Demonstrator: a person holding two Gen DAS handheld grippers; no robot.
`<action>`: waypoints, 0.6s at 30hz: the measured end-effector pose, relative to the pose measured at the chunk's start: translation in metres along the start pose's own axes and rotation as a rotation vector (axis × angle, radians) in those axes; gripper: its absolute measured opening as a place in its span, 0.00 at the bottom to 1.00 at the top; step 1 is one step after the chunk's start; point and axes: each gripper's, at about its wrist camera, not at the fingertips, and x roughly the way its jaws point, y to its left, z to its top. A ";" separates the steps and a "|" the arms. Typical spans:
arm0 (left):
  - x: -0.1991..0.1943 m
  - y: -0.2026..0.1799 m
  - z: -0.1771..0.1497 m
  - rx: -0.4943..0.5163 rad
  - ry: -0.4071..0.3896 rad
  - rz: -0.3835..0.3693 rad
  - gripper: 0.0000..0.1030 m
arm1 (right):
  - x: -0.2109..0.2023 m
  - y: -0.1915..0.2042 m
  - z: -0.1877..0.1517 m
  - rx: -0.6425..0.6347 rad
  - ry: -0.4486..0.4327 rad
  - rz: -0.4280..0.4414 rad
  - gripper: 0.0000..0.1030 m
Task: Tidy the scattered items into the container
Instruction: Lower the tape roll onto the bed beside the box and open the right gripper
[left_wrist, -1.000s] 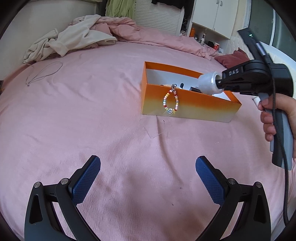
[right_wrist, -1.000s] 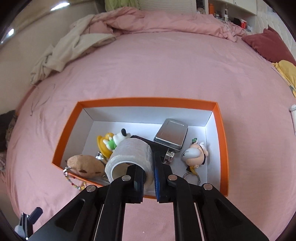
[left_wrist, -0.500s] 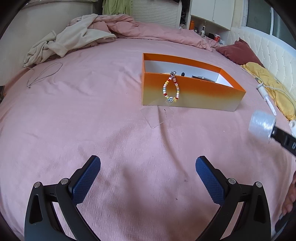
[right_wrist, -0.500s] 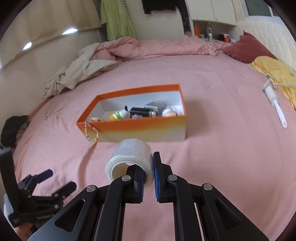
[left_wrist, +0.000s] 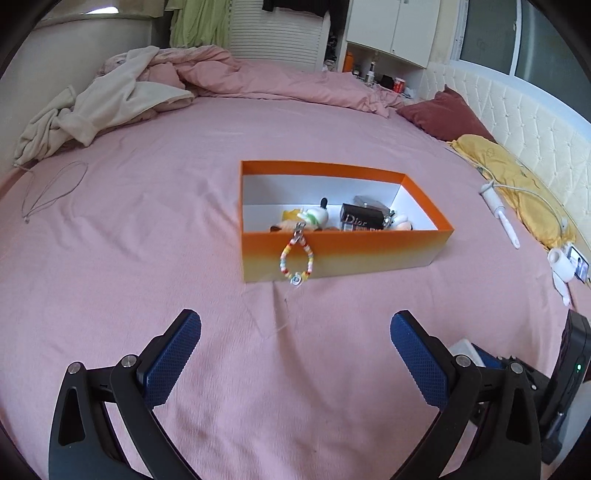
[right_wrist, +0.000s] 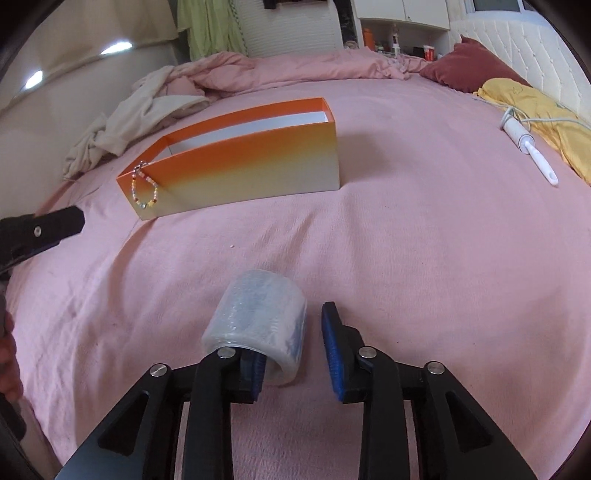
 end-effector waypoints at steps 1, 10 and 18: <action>0.004 0.001 0.010 0.000 0.011 -0.013 1.00 | -0.002 -0.002 0.000 0.009 -0.007 0.006 0.51; 0.037 -0.017 0.074 0.107 0.048 -0.003 0.94 | -0.033 -0.015 0.000 0.078 -0.128 0.018 0.72; 0.097 -0.019 0.083 0.153 0.257 0.069 0.69 | -0.035 -0.014 0.002 0.107 -0.141 0.058 0.72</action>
